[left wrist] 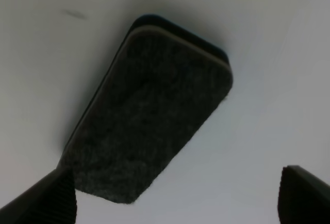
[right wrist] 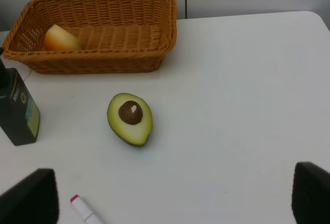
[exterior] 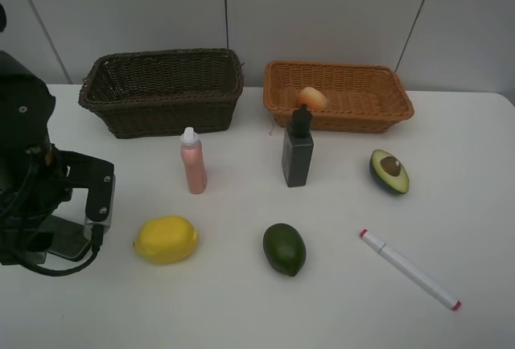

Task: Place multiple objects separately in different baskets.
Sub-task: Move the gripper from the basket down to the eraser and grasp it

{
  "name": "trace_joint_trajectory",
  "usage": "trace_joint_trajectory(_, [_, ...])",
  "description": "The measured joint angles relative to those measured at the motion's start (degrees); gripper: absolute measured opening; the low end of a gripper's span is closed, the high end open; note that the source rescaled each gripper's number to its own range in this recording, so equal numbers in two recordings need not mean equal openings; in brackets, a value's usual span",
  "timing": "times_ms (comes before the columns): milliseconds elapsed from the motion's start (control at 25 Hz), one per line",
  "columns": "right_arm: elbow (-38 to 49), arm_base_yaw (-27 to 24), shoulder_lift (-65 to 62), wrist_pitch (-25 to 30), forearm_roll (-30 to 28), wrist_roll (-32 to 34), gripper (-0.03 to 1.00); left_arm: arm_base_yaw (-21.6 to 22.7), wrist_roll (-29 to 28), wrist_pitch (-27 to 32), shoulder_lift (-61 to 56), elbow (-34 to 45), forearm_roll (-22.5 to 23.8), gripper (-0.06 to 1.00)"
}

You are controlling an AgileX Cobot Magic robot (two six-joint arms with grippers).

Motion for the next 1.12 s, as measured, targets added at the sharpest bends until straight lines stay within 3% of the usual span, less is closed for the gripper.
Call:
trace_joint_trajectory(240, [0.0, 0.0, 0.0, 0.0, 0.0, 0.0, 1.0, 4.3, 1.7, -0.8, 2.6, -2.5, 0.1, 1.0])
trace_joint_trajectory(600, [0.0, 0.0, 0.0, 0.0, 0.0, 0.0, 1.0, 4.8, 4.8, -6.4, 6.8, -2.6, 0.2, 1.0])
trace_joint_trajectory(1120, [0.0, 0.0, 0.0, 0.0, 0.0, 0.0, 1.0, 4.8, 5.4, -7.8, 11.8, -3.0, 1.1, 1.0])
